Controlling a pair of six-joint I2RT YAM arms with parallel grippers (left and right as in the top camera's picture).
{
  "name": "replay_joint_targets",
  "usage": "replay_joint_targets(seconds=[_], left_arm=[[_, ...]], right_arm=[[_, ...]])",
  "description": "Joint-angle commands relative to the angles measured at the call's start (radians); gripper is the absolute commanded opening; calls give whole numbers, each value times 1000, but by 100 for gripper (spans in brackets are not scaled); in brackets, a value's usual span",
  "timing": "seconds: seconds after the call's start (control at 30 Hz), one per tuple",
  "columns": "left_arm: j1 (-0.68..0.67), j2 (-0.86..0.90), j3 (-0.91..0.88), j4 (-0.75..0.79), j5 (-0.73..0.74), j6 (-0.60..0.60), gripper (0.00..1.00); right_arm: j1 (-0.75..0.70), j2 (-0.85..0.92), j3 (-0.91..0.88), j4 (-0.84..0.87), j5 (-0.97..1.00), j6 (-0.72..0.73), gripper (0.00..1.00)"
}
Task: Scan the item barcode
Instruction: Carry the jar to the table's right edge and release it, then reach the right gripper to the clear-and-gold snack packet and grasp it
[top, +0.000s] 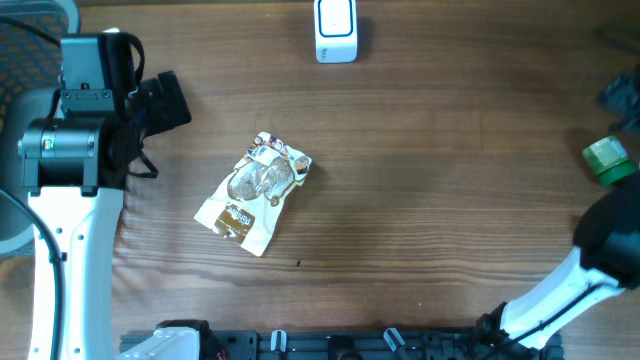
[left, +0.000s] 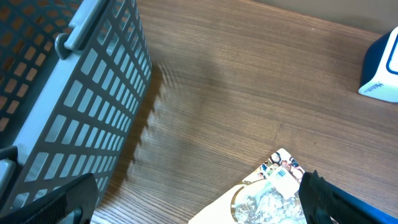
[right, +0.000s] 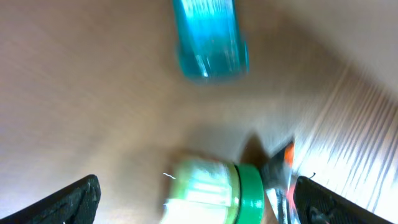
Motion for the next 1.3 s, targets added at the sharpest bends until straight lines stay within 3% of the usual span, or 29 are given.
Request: replay_joint_targets(seconds=[0.0,0.13,0.27,0.43,0.8,1.0,1.17,1.27], left_arm=[[6,-16,-2,3,5,11,100],[6,-16,-2,3,5,11,100],[6,-16,-2,3,5,11,100],[6,-16,-2,3,5,11,100],[6,-14,-2,13,-33,11,100],[6,-13,-2,26,-28,8,100],[6,4,-2,-3,195,5,100],[6,21,-2,-21,240,12,100]], right_arm=[[119,-234,201,-34,-119,6,100],[373,-361,203,-256,-453,291,100],[542,-361,82,-332,-664,316,100],[717,-365,-187,-315,-717,326,100],[1041,-368,-755,183,-991,405,98],[1124,-361,-946,564,-984,604,88],[1166,-312,-1021,821,-984,730,87],[1197,-247,-1021,938,-984,777,79]])
